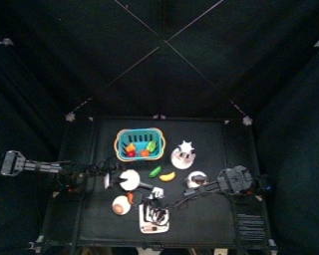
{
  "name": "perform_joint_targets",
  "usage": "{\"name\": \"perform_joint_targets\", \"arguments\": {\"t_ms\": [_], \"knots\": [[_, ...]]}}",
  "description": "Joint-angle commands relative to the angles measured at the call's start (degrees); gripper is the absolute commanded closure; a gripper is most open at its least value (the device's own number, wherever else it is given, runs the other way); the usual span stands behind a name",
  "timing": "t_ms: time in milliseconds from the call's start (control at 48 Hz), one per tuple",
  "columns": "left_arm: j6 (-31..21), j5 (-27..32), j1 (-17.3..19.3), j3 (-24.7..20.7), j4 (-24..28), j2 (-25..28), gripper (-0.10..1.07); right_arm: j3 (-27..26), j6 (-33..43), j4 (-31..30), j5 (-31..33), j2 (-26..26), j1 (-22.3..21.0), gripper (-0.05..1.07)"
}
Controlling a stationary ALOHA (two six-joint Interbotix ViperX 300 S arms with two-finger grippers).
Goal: Grab pot lid
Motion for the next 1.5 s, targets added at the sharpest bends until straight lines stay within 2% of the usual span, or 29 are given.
{"name": "perform_joint_targets", "arguments": {"t_ms": [0, 333, 646, 875, 1000, 1167, 1271, 1479], "knots": [[0.09, -0.09, 0.18, -0.62, 0.0, 0.09, 0.08, -0.53, 0.53, -2.11, -0.09, -4.13, -0.18, 0.2], [0.0, 1.67, 0.18, -0.62, 0.0, 0.09, 0.08, 3.16, 1.76, -6.77, 0.0, -8.17, -0.62, 0.2], [-0.09, 2.9, 0.18, -0.09, -0.09, 0.09, 0.08, 11.34, 5.1, -12.04, -2.46, -13.1, -2.55, 0.2], [-0.18, 4.75, 0.18, 0.18, -0.09, 0.09, 0.08, 20.04, 8.26, -12.57, -14.15, -16.7, -6.15, 0.2], [-0.09, 5.27, 0.18, 0.53, -0.09, 0.09, 0.08, 23.91, 8.35, -11.51, -20.3, -18.72, -6.15, 0.2], [0.0, 5.36, -0.35, 0.7, -0.18, 0.09, 0.08, 31.11, 8.53, -10.02, -29.18, -23.99, -5.63, 0.2], [0.09, 5.27, -1.23, 0.35, -0.09, 0.09, 0.08, 35.86, 8.53, -6.94, -35.24, -27.25, -5.1, 0.2], [-0.26, 4.75, -3.34, 0.09, -0.26, 0.09, 0.08, 45.18, 8.17, -5.19, -51.15, -28.3, -5.27, 0.2]]}}
